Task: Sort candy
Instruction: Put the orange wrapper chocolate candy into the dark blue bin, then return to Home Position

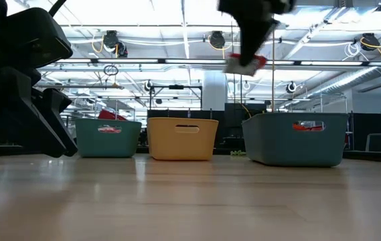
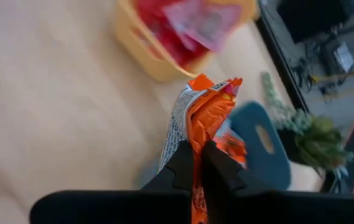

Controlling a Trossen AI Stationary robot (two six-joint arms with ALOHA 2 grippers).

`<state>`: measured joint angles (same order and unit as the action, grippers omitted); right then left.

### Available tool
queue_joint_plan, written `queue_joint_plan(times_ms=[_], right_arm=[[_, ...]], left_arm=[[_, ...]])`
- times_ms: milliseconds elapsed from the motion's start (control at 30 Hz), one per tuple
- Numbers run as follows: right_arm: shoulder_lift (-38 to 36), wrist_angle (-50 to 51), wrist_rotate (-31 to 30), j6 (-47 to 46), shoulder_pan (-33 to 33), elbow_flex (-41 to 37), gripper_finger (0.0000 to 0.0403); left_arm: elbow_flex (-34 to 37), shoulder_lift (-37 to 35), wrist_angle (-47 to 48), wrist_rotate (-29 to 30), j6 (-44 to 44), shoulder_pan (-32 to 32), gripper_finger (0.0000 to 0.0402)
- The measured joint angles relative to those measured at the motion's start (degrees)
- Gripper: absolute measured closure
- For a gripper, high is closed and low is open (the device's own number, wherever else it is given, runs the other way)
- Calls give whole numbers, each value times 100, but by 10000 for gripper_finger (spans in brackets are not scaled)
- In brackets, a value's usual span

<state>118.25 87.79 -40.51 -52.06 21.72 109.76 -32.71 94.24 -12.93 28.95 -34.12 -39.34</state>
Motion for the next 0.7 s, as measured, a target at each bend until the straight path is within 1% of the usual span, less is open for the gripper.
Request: queue_joint_plan(times_ms=[100, 233, 400, 533, 633, 700], right_arm=[[-819, -561, 23, -251, -147, -1161, 399], [-1953, -1654, 302, -275, -404, -2685, 399], [-3161, -2785, 301, -469, -803, -4215, 396], [-3730, -3605, 347, -301, -1100, -5052, 369], [-3950, -3961, 343, -192, -1248, -5417, 335], [-4024, -4020, 337, -189, -1318, -5561, 311]], left_arm=[[0, 0, -2, 2, 1, 1, 274], [0, 0, -4, 0, 1, 1, 274], [0, -1, -4, 0, 1, 1, 274], [0, -1, -6, 0, 0, -1, 274], [0, 0, -4, 0, 0, 0, 274], [0, 0, -4, 0, 1, 0, 274]])
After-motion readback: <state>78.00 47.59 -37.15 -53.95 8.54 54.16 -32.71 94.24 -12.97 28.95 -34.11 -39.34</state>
